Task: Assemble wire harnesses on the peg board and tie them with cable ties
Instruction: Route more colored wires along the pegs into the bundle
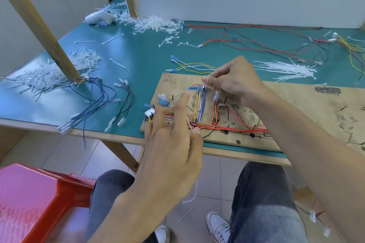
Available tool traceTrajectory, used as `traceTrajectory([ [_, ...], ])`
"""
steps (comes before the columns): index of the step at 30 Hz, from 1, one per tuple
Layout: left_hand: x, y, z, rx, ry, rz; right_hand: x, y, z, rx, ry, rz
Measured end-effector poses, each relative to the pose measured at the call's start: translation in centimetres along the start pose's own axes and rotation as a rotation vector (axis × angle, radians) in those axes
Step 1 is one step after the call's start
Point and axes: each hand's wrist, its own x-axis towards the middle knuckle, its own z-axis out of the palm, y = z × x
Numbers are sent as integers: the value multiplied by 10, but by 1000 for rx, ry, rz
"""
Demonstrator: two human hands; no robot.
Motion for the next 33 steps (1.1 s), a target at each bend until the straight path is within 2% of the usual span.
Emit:
traceTrajectory([
  [2,1,3,1,-15,33,-10,1,0,0,24,13,14],
  [10,39,5,-14,88,233,22,6,4,6,-192,51,-40],
  [13,70,2,-21,282,176,11,4,5,6,-237,50,-91],
  [19,121,-15,-31,434,36,-83,8,6,5,-290,33,-131],
  [23,138,-23,-44,480,-120,-123,11,8,3,-332,-2,-178],
  [27,147,-30,-55,476,-159,-116,11,7,7,-393,-6,-216],
  [30,143,-30,-66,543,-268,-106,12,7,8,-370,-1,-215],
  [33,141,-31,-74,592,-245,-99,11,7,8,-358,2,-219],
])
